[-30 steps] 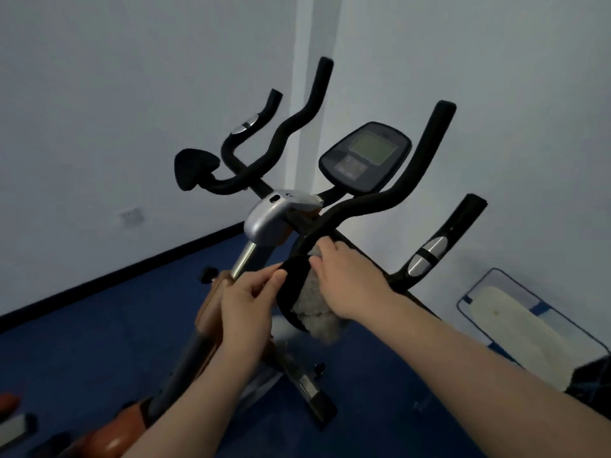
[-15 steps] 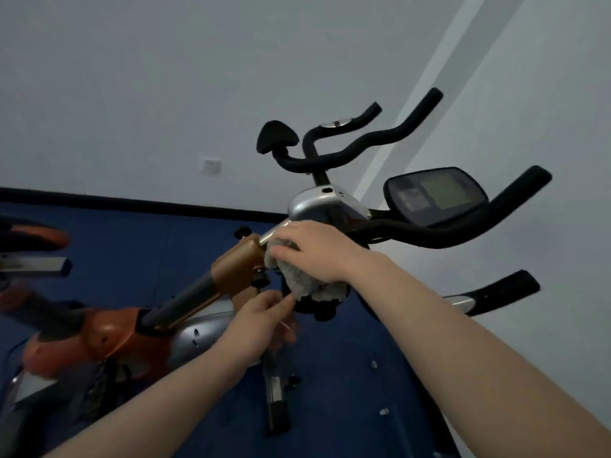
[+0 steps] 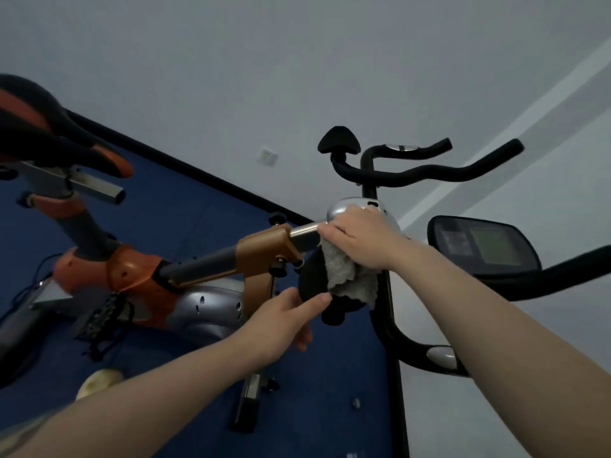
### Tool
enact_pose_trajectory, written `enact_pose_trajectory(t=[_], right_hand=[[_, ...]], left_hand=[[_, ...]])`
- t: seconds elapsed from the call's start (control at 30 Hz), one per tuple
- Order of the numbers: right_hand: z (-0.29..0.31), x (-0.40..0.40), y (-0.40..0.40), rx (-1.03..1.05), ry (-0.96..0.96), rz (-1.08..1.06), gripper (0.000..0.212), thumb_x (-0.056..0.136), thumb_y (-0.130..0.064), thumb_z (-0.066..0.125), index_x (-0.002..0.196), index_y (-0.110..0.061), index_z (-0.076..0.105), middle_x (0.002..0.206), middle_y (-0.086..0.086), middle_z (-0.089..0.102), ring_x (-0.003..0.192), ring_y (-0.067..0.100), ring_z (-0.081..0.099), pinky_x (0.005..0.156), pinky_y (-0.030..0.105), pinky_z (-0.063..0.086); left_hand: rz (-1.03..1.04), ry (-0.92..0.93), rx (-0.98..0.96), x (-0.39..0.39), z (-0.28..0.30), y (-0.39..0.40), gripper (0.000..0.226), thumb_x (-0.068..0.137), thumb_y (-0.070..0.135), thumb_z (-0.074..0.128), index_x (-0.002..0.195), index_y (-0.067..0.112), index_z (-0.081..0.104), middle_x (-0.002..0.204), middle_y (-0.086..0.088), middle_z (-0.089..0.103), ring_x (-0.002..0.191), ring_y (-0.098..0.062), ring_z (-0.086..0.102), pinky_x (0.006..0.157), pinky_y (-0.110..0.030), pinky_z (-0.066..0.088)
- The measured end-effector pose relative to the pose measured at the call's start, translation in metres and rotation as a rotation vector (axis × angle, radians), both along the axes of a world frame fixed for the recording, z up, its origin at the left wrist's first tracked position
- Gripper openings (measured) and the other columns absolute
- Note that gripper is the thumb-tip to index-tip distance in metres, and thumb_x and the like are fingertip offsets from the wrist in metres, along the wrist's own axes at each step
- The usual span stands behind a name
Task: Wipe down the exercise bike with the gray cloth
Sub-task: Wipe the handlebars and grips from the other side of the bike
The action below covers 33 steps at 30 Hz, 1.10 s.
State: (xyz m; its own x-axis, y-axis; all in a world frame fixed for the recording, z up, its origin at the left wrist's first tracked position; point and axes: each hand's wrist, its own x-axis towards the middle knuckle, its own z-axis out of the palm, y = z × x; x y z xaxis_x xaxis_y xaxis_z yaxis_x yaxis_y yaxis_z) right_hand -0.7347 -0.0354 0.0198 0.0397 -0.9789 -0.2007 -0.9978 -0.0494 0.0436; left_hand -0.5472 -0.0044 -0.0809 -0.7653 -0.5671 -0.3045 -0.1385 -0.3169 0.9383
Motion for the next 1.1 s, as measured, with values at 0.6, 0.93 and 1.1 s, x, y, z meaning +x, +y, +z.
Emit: enact_pose_trajectory(t=[0.6, 0.93, 1.1], right_hand=[[-0.031, 0.027, 0.026, -0.382, -0.081, -0.303, 0.044, 0.099, -0.05, 0.029, 0.072, -0.024, 0.052, 0.068, -0.004, 0.058, 0.068, 0.019, 0.057, 0.061, 0.037, 0.044], [-0.038, 0.04, 0.038, -0.481, -0.087, -0.622, 0.05, 0.101, -0.054, 0.022, 0.088, -0.02, 0.056, 0.079, -0.001, 0.063, 0.076, 0.022, 0.059, 0.064, 0.037, 0.044], [-0.047, 0.047, 0.066, -0.463, -0.347, -0.847, 0.038, 0.098, -0.057, 0.024, 0.101, -0.027, 0.046, 0.09, -0.004, 0.059, 0.086, 0.019, 0.058, 0.069, 0.037, 0.043]], left_hand=[[-0.063, -0.038, -0.17, 0.002, -0.011, -0.018, 0.075, 0.054, 0.085, 0.056, 0.096, 0.024, 0.051, 0.068, 0.006, 0.069, 0.063, -0.006, 0.067, 0.055, -0.015, 0.046], [-0.118, 0.176, -0.328, -0.002, -0.003, -0.045, 0.108, 0.065, 0.047, 0.084, 0.152, 0.035, 0.022, 0.145, 0.007, 0.045, 0.126, -0.016, 0.054, 0.105, -0.043, 0.047], [-0.238, 0.152, -0.434, -0.005, 0.0, -0.064, 0.118, 0.053, 0.069, 0.082, 0.151, 0.041, 0.022, 0.147, 0.018, 0.039, 0.137, -0.008, 0.041, 0.109, -0.044, 0.043]])
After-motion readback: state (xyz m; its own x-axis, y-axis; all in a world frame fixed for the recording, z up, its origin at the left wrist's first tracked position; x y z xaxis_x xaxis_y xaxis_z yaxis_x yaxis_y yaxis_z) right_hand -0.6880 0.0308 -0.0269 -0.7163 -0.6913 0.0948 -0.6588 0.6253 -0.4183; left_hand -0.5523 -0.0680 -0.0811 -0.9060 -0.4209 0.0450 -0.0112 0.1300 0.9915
